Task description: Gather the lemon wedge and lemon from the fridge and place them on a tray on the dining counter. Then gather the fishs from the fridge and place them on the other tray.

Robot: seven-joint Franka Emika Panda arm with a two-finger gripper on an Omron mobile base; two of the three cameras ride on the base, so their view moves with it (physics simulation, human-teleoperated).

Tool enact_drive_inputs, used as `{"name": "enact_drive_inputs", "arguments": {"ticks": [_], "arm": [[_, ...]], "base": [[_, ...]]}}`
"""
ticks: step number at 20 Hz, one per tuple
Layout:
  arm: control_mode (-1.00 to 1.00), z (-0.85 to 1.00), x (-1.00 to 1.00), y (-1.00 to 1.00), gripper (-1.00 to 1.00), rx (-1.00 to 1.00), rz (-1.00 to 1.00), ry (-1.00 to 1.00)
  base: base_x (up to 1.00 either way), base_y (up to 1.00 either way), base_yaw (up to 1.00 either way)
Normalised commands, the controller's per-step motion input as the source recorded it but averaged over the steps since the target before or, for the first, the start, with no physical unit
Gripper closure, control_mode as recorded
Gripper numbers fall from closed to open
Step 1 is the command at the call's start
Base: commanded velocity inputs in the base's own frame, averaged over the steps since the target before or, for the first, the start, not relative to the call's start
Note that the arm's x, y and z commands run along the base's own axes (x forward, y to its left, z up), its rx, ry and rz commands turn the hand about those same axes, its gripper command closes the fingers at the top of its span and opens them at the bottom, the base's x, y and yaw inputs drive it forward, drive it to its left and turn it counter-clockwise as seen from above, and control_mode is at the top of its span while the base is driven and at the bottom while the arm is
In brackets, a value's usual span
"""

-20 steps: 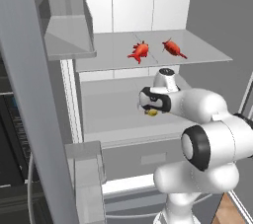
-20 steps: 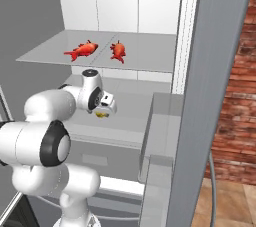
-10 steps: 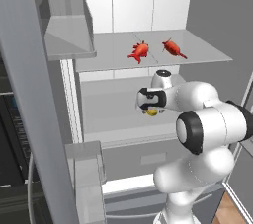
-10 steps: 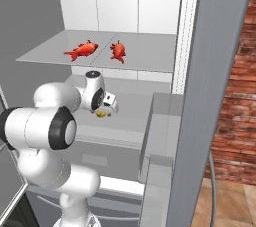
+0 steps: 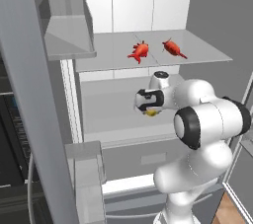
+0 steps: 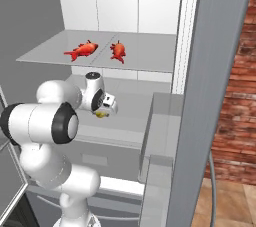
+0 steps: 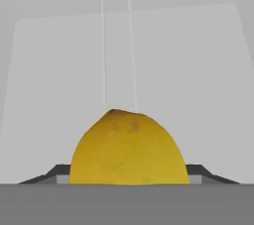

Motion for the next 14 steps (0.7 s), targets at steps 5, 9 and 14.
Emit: {"name": "enact_drive_inputs", "arguments": {"ticks": [5, 9, 14], "arm": [[-1.00, 0.04, -0.52, 0.03, 1.00, 0.00, 0.00, -0.02], [-1.00, 0.38, -0.98, -0.08, 1.00, 0.00, 0.00, -0.02], [-1.00, 0.66, -0.93, -0.17, 1.00, 0.00, 0.00, 0.00]], "base": [[0.00, 0.00, 0.00], [0.00, 0.00, 0.00], [0.00, 0.00, 0.00]]}}
